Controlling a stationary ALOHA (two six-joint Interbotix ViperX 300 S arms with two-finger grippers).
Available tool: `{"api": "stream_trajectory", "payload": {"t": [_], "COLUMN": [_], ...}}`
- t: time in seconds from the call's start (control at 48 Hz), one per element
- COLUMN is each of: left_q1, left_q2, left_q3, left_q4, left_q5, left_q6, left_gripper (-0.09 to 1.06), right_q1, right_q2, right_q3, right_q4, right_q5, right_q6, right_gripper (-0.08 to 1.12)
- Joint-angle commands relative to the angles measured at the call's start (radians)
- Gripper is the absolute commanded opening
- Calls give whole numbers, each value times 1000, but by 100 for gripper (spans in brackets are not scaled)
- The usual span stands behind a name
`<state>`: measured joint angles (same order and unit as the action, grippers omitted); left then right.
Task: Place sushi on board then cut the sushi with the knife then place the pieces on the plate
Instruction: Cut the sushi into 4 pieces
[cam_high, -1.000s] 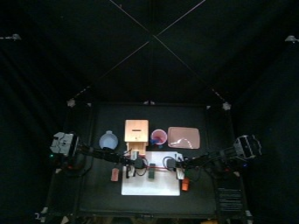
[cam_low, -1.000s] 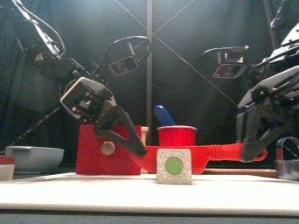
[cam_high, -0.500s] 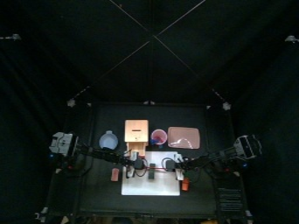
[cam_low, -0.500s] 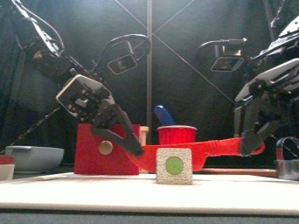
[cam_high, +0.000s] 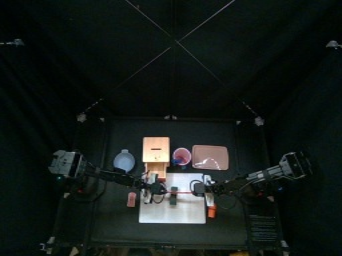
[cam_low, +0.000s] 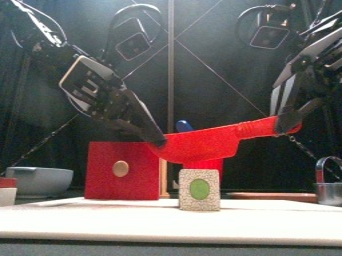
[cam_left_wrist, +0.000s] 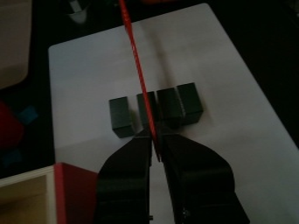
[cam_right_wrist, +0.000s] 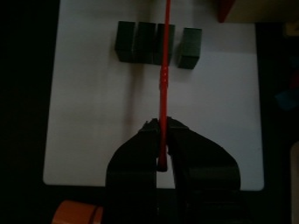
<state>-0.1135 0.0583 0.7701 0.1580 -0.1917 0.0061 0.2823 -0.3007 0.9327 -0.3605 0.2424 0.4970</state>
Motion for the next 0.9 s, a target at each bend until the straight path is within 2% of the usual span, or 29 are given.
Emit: {"api": "stream_trajectory", "payload": {"t": [0.021, 0.375, 0.521, 0.688, 0.792, 0.896], "left_q1": [3, 9, -5, -44, -49, -44], "left_q2": [12, 29, 57, 100, 103, 91], "left_q3": [-2, 3, 3, -3, -2, 0], "left_q4": [2, -12, -41, -74, -100, -103], "left_q5": [3, 9, 9, 6, 6, 6], "left_q6": [-2, -5, -3, -5, -3, -2], "left_gripper": [50, 50, 50, 50, 50, 50], "right_q1": [26, 23, 25, 37, 44, 43], "right_q2": [29, 80, 101, 161, 184, 183], "right_q3": [-8, -20, -17, -31, -43, -54], "right_q4": [6, 8, 12, 40, 43, 38], "right_q5": [2, 2, -9, -25, -25, -18], "right_q6": [-3, -2, 0, -2, -2, -6], "right_gripper": [40, 40, 40, 40, 40, 40]}}
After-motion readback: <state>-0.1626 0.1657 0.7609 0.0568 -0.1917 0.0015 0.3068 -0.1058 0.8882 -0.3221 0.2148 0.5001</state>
